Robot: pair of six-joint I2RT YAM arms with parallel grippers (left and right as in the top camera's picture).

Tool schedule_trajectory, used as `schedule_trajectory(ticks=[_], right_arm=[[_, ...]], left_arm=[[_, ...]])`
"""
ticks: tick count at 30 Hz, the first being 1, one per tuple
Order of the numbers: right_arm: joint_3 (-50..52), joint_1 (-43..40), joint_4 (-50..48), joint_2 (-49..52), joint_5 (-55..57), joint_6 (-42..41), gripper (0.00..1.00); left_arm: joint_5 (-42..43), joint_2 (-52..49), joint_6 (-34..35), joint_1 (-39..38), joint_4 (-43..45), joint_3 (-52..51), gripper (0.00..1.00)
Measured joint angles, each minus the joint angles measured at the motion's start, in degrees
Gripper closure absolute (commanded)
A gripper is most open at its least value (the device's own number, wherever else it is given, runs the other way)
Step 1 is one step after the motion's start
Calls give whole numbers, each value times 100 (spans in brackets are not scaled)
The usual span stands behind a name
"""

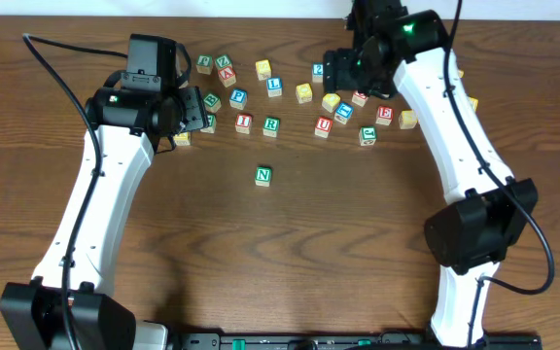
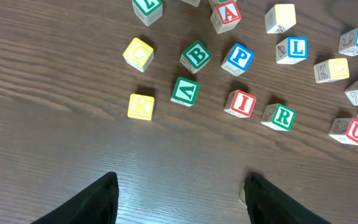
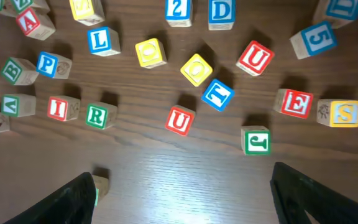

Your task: Spell out NEURIPS

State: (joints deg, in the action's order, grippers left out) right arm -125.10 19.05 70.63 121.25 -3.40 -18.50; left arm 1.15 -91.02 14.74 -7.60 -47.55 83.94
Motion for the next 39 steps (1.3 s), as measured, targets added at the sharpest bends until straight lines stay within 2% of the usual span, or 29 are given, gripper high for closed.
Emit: schedule_trajectory(ticks=[5, 12, 19, 32, 39], right_arm=[[61, 0, -243, 98, 20, -48, 28], [686, 33, -868, 101, 24, -350, 35], [1217, 59, -1130, 122, 195, -664, 34], [1279, 367, -1596, 122, 415, -721, 34], [1279, 551, -1532, 122, 474, -826, 34]], left_arm=[[0, 0, 0, 0, -2, 0, 36], [0, 0, 0, 0, -11, 0, 36], [2, 0, 0, 0, -22, 0, 36], [2, 0, 0, 0, -22, 0, 36], [2, 0, 0, 0, -22, 0, 36]])
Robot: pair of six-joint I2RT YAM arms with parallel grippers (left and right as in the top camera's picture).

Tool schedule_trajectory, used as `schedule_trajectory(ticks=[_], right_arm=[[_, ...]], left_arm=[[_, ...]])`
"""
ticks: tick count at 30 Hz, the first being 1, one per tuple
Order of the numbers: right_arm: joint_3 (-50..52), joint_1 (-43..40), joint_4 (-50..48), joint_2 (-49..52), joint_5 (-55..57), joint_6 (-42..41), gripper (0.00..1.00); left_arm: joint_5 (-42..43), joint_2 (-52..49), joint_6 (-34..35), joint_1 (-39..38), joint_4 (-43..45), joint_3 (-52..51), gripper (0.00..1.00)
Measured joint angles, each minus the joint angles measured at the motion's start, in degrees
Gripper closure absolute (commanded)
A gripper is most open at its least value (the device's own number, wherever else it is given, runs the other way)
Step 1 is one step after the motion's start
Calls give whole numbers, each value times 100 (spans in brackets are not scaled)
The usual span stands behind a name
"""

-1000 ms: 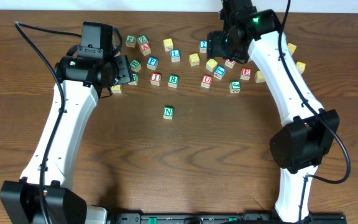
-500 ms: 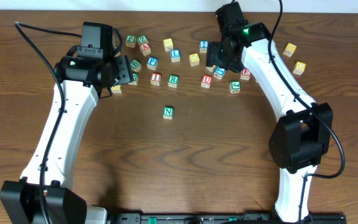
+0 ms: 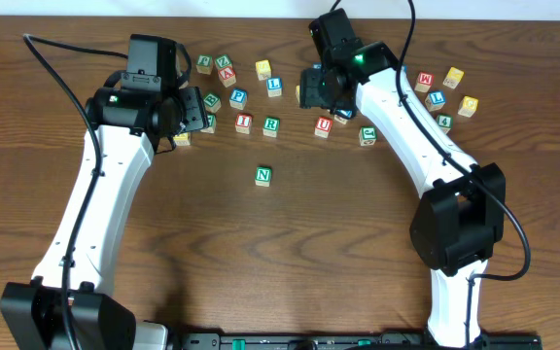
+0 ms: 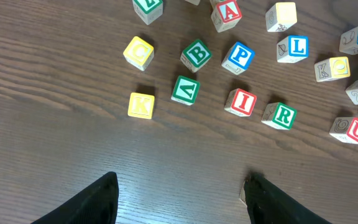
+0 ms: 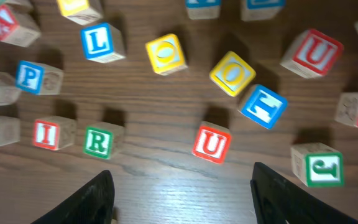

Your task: Spell out NEURIPS

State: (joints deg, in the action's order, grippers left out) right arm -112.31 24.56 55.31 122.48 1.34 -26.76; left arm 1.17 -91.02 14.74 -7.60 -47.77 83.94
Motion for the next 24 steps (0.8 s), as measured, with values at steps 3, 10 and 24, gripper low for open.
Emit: schedule_trajectory(ticks=[3, 10, 24], right_arm=[[4, -92, 160, 0, 59, -35, 33], [15, -651, 426, 0, 188, 525, 25], [485, -1390, 339, 0, 138, 1228, 32]], left_arm=[[-2, 0, 0, 0, 0, 0, 36], [-2, 0, 0, 0, 0, 0, 36], [-2, 0, 0, 0, 0, 0, 36]])
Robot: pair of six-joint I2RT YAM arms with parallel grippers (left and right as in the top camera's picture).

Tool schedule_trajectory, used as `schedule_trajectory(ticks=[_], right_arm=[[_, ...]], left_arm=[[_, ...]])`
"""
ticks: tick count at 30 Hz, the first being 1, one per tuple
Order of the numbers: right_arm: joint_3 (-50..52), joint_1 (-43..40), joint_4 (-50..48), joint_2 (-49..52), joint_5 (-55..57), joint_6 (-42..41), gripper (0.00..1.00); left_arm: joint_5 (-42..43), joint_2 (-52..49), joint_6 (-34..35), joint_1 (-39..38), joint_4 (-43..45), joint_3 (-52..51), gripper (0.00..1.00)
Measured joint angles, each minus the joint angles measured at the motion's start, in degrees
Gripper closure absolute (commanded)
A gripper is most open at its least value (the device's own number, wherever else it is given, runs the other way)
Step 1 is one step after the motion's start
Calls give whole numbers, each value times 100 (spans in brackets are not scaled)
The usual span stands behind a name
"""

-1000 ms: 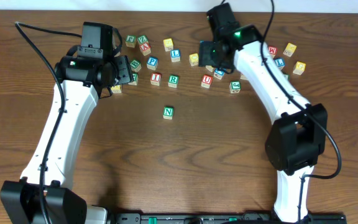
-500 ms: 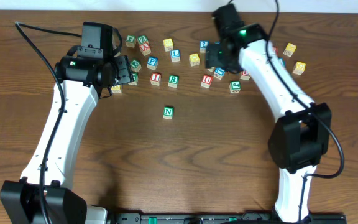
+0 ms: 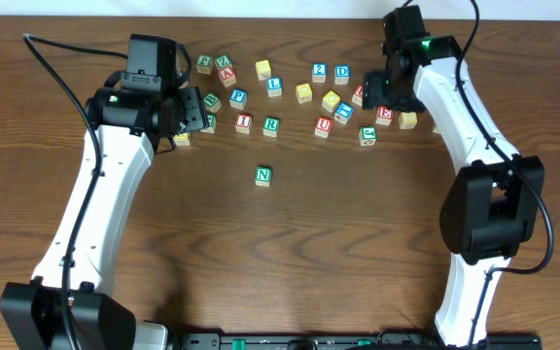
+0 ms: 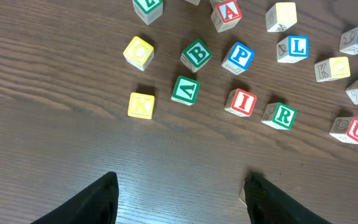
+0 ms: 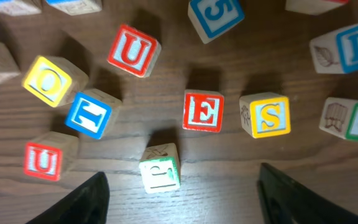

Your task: Spell out NEURIPS

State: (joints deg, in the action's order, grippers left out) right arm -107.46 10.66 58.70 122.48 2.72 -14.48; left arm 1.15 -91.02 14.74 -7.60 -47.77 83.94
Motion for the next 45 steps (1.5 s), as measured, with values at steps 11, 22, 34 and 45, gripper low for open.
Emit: schedule_trajectory(ticks=[11, 22, 34, 45], right_arm=[[385, -76, -323, 0, -59, 129, 32], [400, -315, -354, 282, -59, 133, 33], [413, -315, -791, 501, -83, 136, 38], [424, -315, -1062, 863, -146, 144, 47]], left_arm=[[0, 0, 0, 0, 0, 0, 36], [2, 0, 0, 0, 0, 0, 36], [2, 0, 0, 0, 0, 0, 36], [2, 0, 0, 0, 0, 0, 36]])
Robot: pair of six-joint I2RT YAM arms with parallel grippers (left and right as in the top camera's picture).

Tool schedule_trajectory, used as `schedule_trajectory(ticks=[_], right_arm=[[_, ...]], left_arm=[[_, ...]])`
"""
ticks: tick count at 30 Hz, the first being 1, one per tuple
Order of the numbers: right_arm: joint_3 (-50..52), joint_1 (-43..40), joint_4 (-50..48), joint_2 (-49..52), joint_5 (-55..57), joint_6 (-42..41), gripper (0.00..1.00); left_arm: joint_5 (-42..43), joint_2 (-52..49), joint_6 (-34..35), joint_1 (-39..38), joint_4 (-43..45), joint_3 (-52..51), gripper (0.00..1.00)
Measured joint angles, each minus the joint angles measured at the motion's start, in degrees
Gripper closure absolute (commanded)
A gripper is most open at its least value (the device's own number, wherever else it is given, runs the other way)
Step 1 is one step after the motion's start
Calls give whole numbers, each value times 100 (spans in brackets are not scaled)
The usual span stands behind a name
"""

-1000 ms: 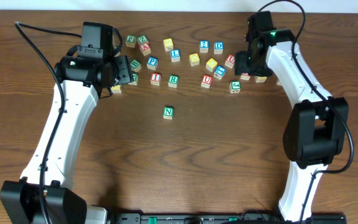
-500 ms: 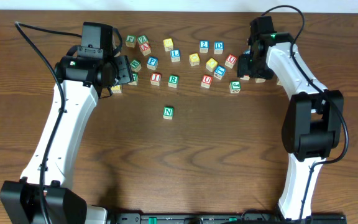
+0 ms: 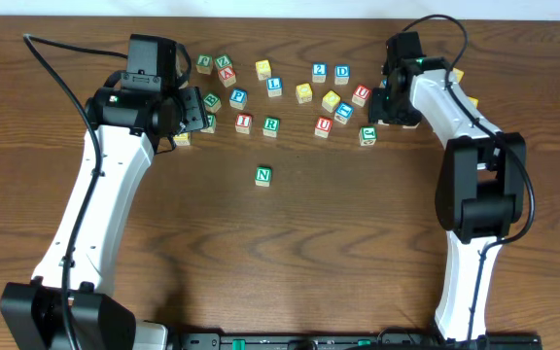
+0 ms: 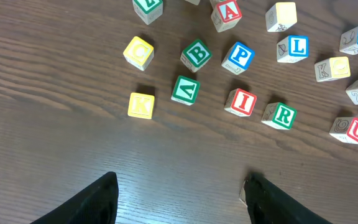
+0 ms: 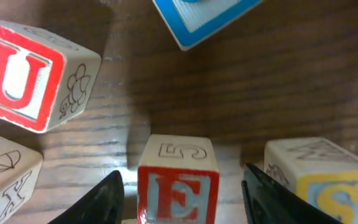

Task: Spell out NEURIPS
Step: 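Lower the right gripper onto the red E block and grasp it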

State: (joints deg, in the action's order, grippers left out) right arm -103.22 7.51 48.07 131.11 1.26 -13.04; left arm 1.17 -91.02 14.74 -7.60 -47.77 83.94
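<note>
A green N block [image 3: 263,176] lies alone in the middle of the table. In the right wrist view the red E block [image 5: 178,186] stands between the fingers of my right gripper [image 5: 182,202], which is open, with a gap on each side. A yellow S block [image 5: 328,186] sits just right of it and a red U block [image 5: 23,74] to the upper left. My left gripper [image 4: 179,199] hangs open over bare wood, below the red I [image 4: 241,102], green R [image 4: 283,116] and blue P [image 4: 238,57]. Another red U [image 3: 325,125] lies in the row.
Many other letter and number blocks are scattered along the table's far side, among them a yellow K [image 4: 141,105], green B [image 4: 196,55], blue L [image 4: 293,48] and a blue block [image 5: 204,15] close above the E. The right arm [image 3: 455,107] reaches across the right side.
My right gripper has come down close to the table and now straddles the red E block, which had been lying in front of it. The left arm has not moved.
My right gripper, open, first hung above the blocks near the U, T and O. Then it stood further left, over the middle U. After that it was at the far right above E and S. Now it is low around the E. The left gripper stayed still and open.
</note>
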Motion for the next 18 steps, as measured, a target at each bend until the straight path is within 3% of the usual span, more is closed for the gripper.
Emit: schedule_trajectory(ticks=[12, 18], right_arm=[[0, 0, -188, 0, 7, -15, 68], [0, 0, -192, 0, 31, -31, 74]], left_arm=[[0, 0, 0, 0, 0, 0, 36], [0, 0, 0, 0, 0, 0, 36]])
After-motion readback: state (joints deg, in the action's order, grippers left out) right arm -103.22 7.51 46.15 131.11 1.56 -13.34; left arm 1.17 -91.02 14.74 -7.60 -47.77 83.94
